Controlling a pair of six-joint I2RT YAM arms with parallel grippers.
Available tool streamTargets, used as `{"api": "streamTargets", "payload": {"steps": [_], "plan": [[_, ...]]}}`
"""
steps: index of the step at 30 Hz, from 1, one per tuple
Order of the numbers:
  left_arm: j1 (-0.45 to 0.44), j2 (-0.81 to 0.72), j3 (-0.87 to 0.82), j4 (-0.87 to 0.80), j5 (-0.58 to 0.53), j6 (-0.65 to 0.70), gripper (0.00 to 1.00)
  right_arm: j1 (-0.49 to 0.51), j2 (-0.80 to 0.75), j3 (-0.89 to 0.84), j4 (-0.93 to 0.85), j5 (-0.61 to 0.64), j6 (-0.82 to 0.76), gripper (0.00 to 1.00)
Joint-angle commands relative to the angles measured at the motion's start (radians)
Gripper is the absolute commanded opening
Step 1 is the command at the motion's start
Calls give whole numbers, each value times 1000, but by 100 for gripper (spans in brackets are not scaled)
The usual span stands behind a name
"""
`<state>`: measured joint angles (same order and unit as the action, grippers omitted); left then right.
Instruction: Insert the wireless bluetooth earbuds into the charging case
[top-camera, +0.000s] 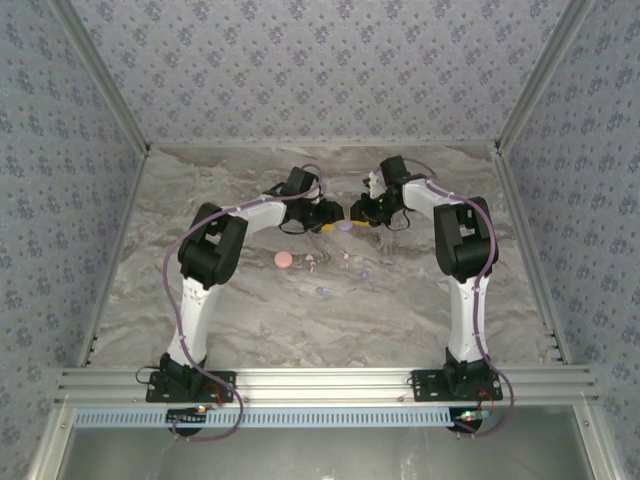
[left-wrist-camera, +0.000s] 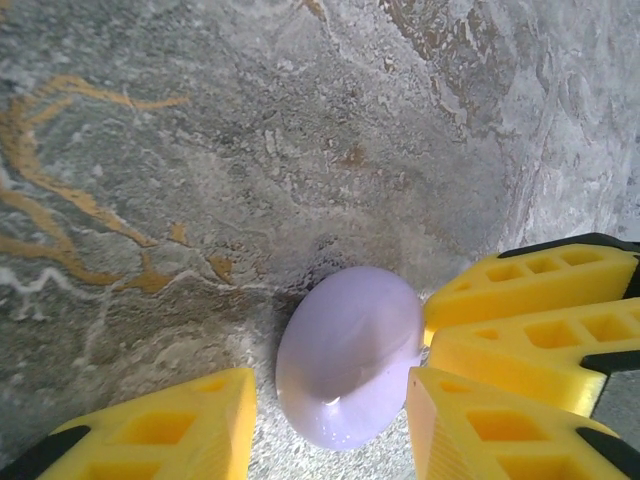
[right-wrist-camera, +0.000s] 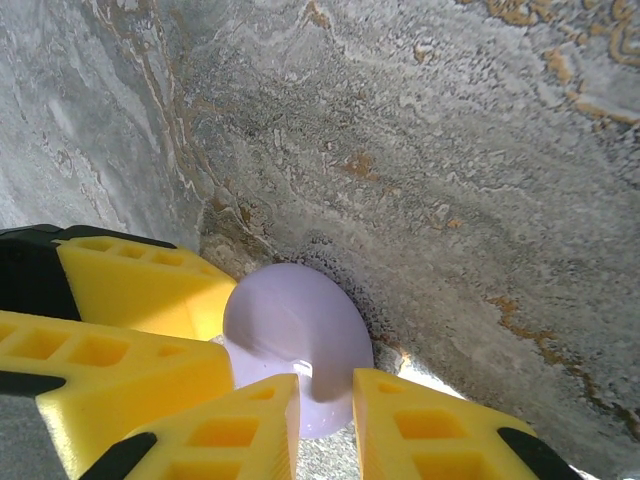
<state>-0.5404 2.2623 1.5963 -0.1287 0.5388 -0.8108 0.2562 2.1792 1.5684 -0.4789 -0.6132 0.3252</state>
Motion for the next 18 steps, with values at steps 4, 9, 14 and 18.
{"api": "streamTargets", "payload": {"steps": [4,9,14,18], "plan": [[-20,42,22,14,26,-24,44,5,33,-10,0,15,19,23],[-22,44,17,15,21,-31,45,0,38,-23,11,20,33,22],[-24,45,16,24,26,-39,45,-2,42,-34,18,10,40,22],[-26,44,13,45,30,-53,44,-4,42,-39,20,7,41,21]]}}
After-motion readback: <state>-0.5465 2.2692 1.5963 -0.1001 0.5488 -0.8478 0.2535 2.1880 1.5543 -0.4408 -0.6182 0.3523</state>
